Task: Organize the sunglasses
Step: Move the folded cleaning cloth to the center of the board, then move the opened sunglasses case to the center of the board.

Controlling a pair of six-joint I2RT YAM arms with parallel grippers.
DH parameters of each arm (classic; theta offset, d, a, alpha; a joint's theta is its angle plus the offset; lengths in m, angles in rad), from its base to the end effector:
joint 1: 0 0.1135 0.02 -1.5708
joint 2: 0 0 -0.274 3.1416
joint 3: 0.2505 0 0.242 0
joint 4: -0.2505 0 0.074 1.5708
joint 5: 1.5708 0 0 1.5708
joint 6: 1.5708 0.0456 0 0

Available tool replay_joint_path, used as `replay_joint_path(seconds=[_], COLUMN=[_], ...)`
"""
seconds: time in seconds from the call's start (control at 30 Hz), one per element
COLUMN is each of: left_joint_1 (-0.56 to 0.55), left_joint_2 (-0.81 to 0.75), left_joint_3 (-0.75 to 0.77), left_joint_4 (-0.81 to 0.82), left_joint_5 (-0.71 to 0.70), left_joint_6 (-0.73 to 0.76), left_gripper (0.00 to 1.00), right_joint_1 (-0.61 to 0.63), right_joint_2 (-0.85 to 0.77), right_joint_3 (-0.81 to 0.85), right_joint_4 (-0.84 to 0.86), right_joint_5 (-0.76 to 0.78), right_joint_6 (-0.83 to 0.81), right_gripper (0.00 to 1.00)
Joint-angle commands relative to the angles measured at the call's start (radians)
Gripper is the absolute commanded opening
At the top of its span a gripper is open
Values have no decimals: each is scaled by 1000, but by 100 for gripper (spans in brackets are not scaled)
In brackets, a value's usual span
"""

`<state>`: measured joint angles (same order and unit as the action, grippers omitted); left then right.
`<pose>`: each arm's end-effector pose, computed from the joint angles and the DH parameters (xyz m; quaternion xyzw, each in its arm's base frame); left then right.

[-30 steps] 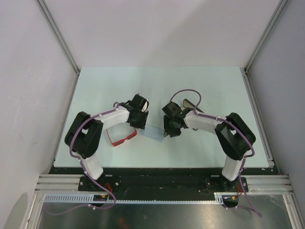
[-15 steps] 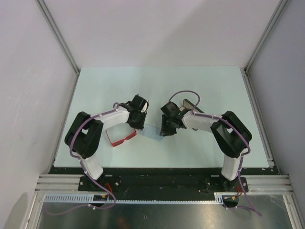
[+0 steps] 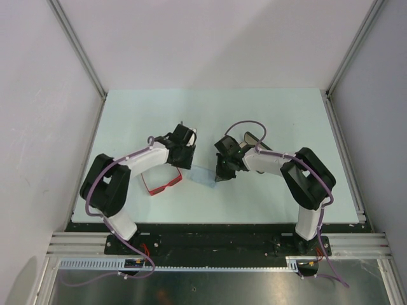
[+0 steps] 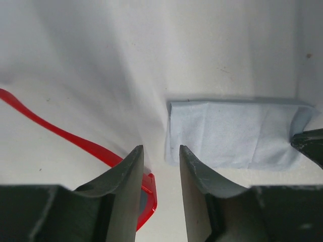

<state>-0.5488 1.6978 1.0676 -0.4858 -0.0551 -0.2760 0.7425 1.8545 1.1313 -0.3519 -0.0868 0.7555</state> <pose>0.2845 -0.1710 0.1882 0.1263 0.9657 -0.0657 0.2172 0.2692 0.2524 0.1613 -0.0043 0.9686 0.1977 0.1509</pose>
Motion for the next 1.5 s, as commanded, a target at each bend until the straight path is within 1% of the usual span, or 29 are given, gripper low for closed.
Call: replay_joint_path(seconds=[0.0, 0.03, 0.17, 0.3, 0.4, 0.43, 0.47, 0.57, 0.63, 0.7, 0.73, 0.83, 0.97, 1.0, 1.03, 1.07, 1.17, 1.2, 1.27, 1.3, 1.43, 1.47], left_joint_1=[-2, -2, -2, -2, -2, -2, -2, -2, -3, -2, -2, -2, -2, -2, -2, -2, -2, -2, -2, -2, -2, -2], left_joint_2=[-87, -92, -105, -98, -92, -92, -89, -82, -78, -70, -66, -49, -29, -29, -29, -32, -43, -47, -53, -55, -63, -63], left_joint_3=[11, 14, 22, 34, 45, 52, 55, 68, 77, 89, 103, 133, 163, 167, 167, 167, 161, 157, 150, 144, 134, 131], left_joint_4=[-11, -11, -11, -11, -10, -10, -11, -10, -10, -8, -10, -10, -10, -10, -10, -10, -10, -10, -10, -10, -10, -10], left_joint_5=[-22, -12, 24, 46, 81, 93, 98, 129, 136, 138, 136, 110, 100, 94, 93, 93, 103, 104, 113, 115, 129, 133], left_joint_6=[1, 1, -5, -8, -11, -12, -15, -18, -25, -26, -26, -32, -48, -49, -49, -49, -40, -38, -29, -28, -9, -6], left_gripper=[41, 43, 45, 46, 46, 47, 48, 51, 52, 52, 55, 59, 62, 63, 64, 64, 66, 67, 68, 68, 69, 68], right_joint_1=[-34, -41, -100, -137, -150, -152, -152, -149, -149, -152, -150, -153, -176, -184, -190, -202, -222, -239, -250, -250, -256, -261], right_joint_2=[-47, -58, -92, -94, -84, -87, -92, -130, -155, -202, -221, -282, -327, -339, -344, -345, -351, -347, -333, -331, -308, -278], right_joint_3=[-13, -11, -11, -13, -13, -13, -13, -13, -11, -11, -11, -11, -8, -1, 5, 16, 44, 53, 71, 77, 106, 122], right_joint_4=[-127, -165, -255, -323, -363, -374, -377, -374, -361, -358, -349, -331, -263, -247, -245, -246, -222, -201, -188, -159, -93, -94], right_joint_5=[61, 61, 44, 22, 36, 39, 57, 82, 87, 125, 133, 228, 333, 361, 411, 430, 450, 444, 438, 440, 413, 420], right_joint_6=[-123, -145, -286, -352, -364, -360, -358, -332, -306, -283, -277, -231, -185, -183, -182, -185, -266, -348, -427, -529, -707, -723], right_gripper=[0, 0, 0, 0, 0, 2, 15, 42, 50, 54, 56, 55, 49, 49, 49, 52, 57, 58, 58, 59, 61, 61])
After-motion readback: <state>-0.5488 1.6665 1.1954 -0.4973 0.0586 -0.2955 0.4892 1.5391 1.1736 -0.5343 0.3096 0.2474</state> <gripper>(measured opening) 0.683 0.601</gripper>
